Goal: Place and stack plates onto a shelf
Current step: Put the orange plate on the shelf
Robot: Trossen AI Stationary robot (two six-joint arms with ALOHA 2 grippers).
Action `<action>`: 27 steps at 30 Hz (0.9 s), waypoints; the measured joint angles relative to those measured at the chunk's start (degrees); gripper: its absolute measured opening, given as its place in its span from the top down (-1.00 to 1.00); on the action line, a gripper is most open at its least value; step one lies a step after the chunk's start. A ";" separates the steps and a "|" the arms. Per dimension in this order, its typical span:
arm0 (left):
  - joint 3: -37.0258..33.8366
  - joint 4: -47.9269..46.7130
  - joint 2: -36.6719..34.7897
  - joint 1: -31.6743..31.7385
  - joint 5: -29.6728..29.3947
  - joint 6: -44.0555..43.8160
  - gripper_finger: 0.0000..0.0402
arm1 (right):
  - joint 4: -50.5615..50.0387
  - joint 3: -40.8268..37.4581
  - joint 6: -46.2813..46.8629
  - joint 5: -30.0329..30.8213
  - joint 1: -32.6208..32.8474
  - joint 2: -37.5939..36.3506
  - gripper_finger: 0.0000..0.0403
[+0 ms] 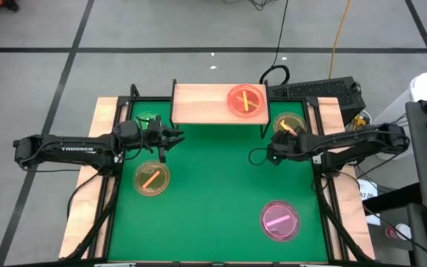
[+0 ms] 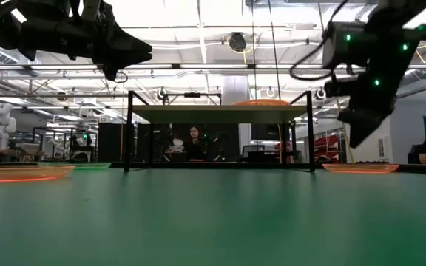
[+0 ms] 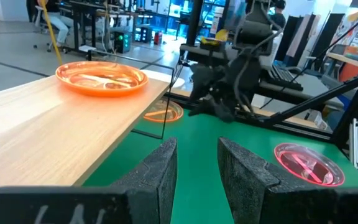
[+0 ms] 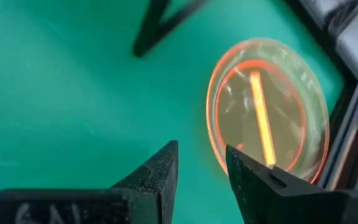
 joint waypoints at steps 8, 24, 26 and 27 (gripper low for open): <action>0.00 -0.04 0.00 -0.05 0.00 -0.04 0.40 | 4.58 -5.15 -4.30 -0.07 -6.13 0.02 0.42; 0.00 -0.13 0.00 -0.05 0.00 -0.04 0.40 | 19.76 -12.98 -9.24 -4.36 -12.63 -0.06 0.42; 0.00 -0.15 0.00 -0.05 0.00 -0.04 0.40 | 20.95 -13.81 -9.58 -4.32 -13.34 -0.09 0.42; 0.00 -0.17 0.00 -0.05 0.00 -0.04 0.40 | 21.82 -14.26 -10.01 -4.20 -13.43 -0.09 0.42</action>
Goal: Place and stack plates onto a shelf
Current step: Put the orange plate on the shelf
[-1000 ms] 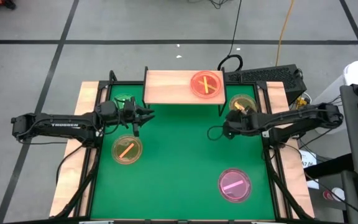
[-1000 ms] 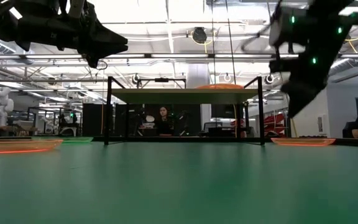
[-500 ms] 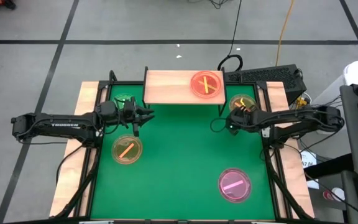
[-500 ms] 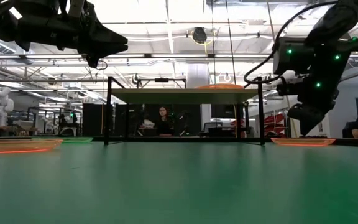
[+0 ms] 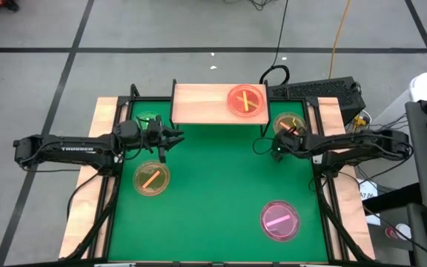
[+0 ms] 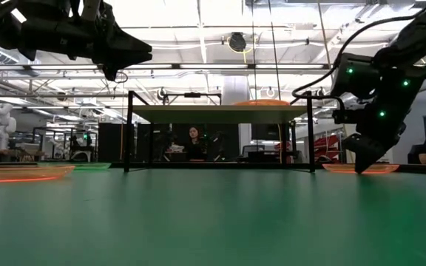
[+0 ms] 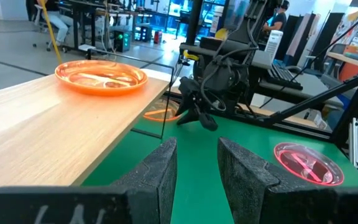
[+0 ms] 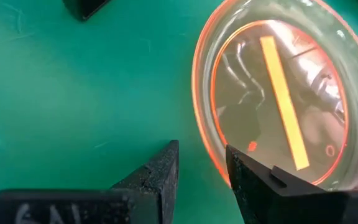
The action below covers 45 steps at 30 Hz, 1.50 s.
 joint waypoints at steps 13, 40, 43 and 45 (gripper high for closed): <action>0.00 -0.07 0.00 0.00 -0.37 -0.38 0.40 | 4.85 -1.80 -5.60 1.35 -0.02 0.09 0.96; 0.00 -0.70 0.11 -0.02 -0.39 -0.76 0.40 | 30.46 2.77 -0.72 -51.47 5.54 -23.24 1.00; 0.00 -0.70 0.11 -0.02 -0.40 -0.97 0.40 | 40.95 2.77 -0.66 -51.21 6.65 -23.29 1.00; 0.00 -0.68 0.10 -0.02 -0.42 -1.00 0.40 | 48.02 2.80 -0.83 -51.15 6.96 -23.03 1.00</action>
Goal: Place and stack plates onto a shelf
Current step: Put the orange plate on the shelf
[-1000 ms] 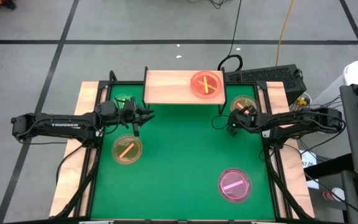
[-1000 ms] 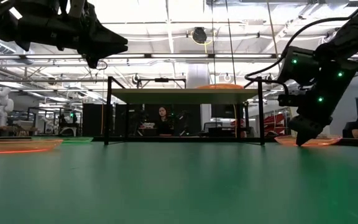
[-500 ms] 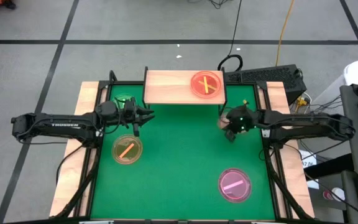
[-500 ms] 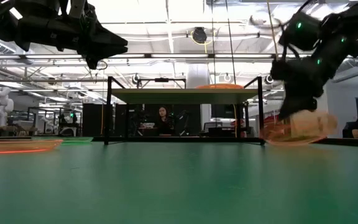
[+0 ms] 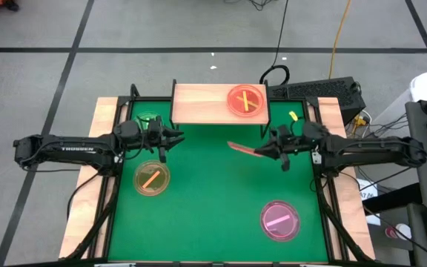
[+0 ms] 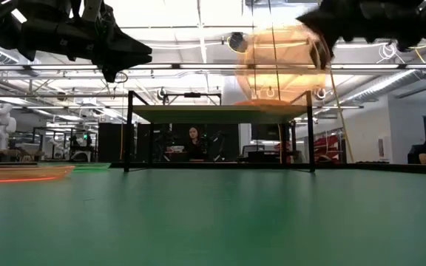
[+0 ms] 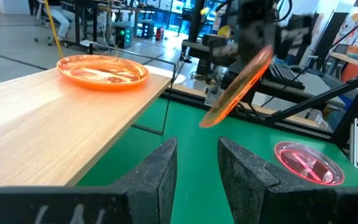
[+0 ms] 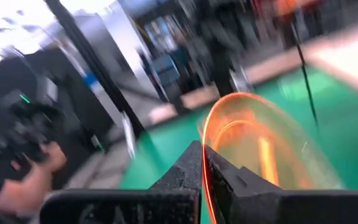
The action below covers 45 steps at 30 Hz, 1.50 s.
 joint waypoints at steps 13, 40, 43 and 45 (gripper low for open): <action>0.00 0.46 0.47 0.00 -4.35 0.50 0.40 | 9.51 11.68 -13.05 11.88 -1.07 14.66 1.00; 0.00 -0.48 3.49 0.02 -4.52 -0.48 0.40 | 5.57 42.42 -29.90 11.98 -10.98 54.27 1.00; 0.00 -0.46 3.51 0.07 -4.52 -0.48 0.40 | 5.83 42.42 -29.90 12.06 -10.96 55.64 1.00; 0.00 -0.44 3.51 0.07 -4.55 -0.48 0.40 | 6.18 42.42 -29.91 12.05 -10.96 56.22 1.00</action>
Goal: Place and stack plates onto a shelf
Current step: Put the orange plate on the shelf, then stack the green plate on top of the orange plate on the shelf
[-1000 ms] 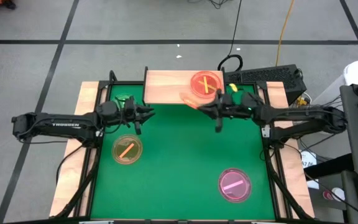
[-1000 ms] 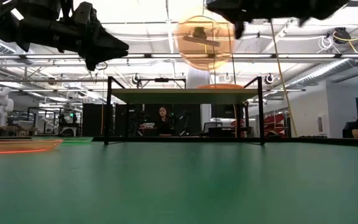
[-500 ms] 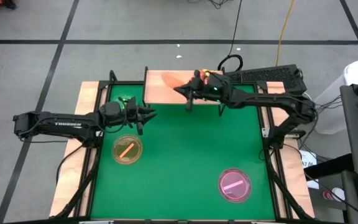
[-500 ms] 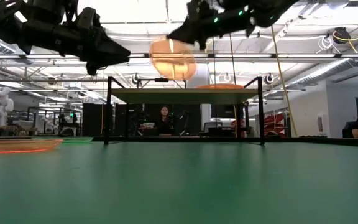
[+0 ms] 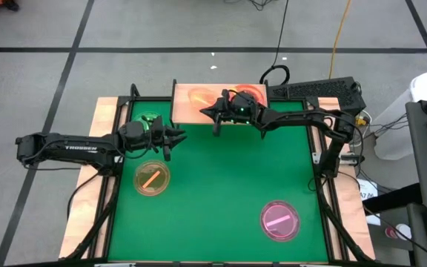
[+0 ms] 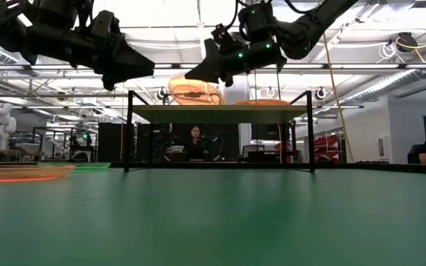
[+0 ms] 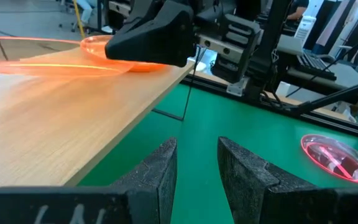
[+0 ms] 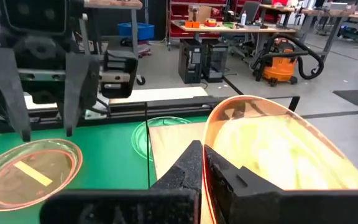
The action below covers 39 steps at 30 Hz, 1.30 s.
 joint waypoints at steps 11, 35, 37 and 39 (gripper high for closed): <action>0.00 0.04 0.00 0.00 0.00 -0.02 0.40 | 0.59 0.00 0.01 -0.03 0.00 0.07 0.81; 0.00 -14.74 0.00 0.11 -11.92 -1.47 0.40 | -19.63 -9.50 -4.57 8.42 15.69 -31.06 0.63; 0.17 -15.40 0.00 0.11 -11.97 -3.27 0.40 | -16.20 -13.73 -4.47 11.94 18.05 -34.26 0.65; 1.46 -19.11 0.00 0.04 -11.96 -4.84 0.40 | -12.32 -18.23 -3.99 13.68 20.14 -37.51 0.67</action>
